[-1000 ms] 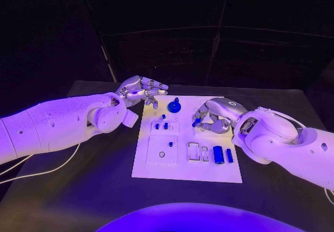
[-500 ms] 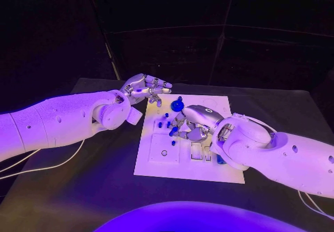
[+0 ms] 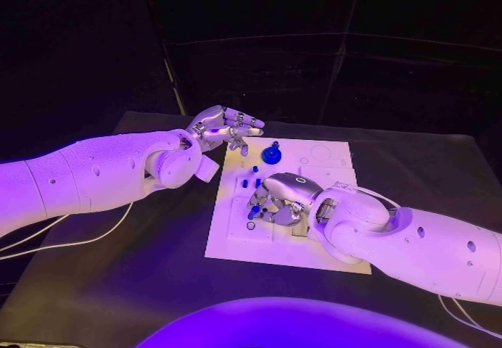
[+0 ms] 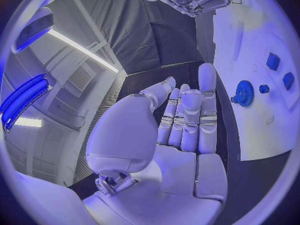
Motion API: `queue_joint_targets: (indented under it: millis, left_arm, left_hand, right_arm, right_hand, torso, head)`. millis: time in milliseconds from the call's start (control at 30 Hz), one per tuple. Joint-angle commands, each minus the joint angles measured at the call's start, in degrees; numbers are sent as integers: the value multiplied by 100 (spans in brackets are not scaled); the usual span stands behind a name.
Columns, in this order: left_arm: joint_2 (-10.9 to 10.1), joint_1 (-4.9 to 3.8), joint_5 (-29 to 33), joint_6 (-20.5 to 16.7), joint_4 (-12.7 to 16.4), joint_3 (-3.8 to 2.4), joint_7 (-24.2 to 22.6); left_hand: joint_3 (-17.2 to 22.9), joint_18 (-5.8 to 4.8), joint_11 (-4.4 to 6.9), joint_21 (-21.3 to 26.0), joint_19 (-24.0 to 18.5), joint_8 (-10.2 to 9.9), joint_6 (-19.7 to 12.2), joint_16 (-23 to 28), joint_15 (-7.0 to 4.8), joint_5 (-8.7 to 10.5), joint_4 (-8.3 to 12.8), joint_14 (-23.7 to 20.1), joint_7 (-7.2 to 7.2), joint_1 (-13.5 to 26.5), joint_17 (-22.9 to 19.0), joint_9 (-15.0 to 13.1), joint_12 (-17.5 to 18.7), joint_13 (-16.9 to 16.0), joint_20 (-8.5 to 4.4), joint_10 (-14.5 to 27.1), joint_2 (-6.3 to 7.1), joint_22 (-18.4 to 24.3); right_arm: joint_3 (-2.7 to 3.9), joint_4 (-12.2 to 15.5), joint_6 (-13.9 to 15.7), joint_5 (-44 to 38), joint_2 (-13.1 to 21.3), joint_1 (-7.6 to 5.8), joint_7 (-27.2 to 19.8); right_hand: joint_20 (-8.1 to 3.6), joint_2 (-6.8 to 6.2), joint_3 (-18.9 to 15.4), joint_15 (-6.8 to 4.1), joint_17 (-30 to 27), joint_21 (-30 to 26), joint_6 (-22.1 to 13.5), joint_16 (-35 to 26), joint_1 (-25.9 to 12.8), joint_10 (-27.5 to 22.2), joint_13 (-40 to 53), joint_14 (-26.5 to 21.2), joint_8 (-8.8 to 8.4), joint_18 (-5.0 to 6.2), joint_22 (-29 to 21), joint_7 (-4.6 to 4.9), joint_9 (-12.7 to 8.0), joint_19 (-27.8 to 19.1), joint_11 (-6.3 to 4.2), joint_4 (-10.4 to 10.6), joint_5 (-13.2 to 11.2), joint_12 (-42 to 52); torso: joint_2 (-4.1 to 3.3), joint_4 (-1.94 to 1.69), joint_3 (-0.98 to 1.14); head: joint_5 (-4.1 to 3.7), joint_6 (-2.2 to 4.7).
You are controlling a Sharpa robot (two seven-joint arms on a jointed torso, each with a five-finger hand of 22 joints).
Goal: Assemble the parts on the task board
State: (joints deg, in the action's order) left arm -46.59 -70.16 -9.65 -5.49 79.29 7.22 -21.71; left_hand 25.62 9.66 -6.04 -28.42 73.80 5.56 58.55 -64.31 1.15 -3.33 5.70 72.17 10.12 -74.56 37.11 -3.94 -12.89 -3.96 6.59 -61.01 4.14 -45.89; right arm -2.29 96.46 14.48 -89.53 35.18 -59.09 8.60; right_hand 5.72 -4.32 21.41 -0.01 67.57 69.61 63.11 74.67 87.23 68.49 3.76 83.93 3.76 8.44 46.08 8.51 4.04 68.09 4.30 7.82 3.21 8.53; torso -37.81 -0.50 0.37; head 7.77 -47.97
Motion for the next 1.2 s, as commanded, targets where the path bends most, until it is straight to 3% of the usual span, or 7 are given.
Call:
queue_joint_targets:
  millis: [33, 400, 1200]
  left_arm:
    - [17, -7, 26, 26, -2, -4, -47]
    - [34, -7, 26, 28, 1, -4, -38]
    - [40, -6, 26, 43, -13, -4, -23]
  left_hand:
    - [-34, 74, -16, 35, -33, 27, 22, -2, -4, -15, 6, -48, 4, 48, -7, 0, -23, 4, -3, -3, -2, 8]
    - [-34, 74, -16, 35, -33, 27, 22, -2, -4, -15, 6, -48, 4, 48, -7, 0, -23, 4, -3, -3, -2, 8]
    - [-53, 75, -14, 43, -31, 32, 21, -8, -5, -15, 8, -56, 3, 48, -20, 1, -38, 4, -4, -1, -2, 17]
  right_arm:
    - [-1, -33, -69, -236, -44, 13, -98]
    - [-82, -135, -153, -334, -106, 53, -31]
    - [-97, -141, -344, -384, -129, 80, -16]
  right_hand:
    - [3, -8, 28, -34, 0, 3, 42, 38, -12, 50, 1, 221, 22, -54, 1, 8, 10, -14, 5, -7, 18, -31]
    - [4, -3, 45, -33, -2, 4, 45, 39, -10, 55, 2, 220, 22, -54, 0, 9, 10, -17, 6, -20, 25, -38]
    - [4, -1, 61, -32, -6, 4, 45, 39, -9, 57, 3, 219, 20, -53, -1, 11, 10, -20, 8, -34, 32, -46]
  torso:
    - [0, 0, 2]
    - [0, -9, -4]
    - [4, -3, -5]
  head:
    - [12, -16]
    - [1, -36]
    - [-9, -43]
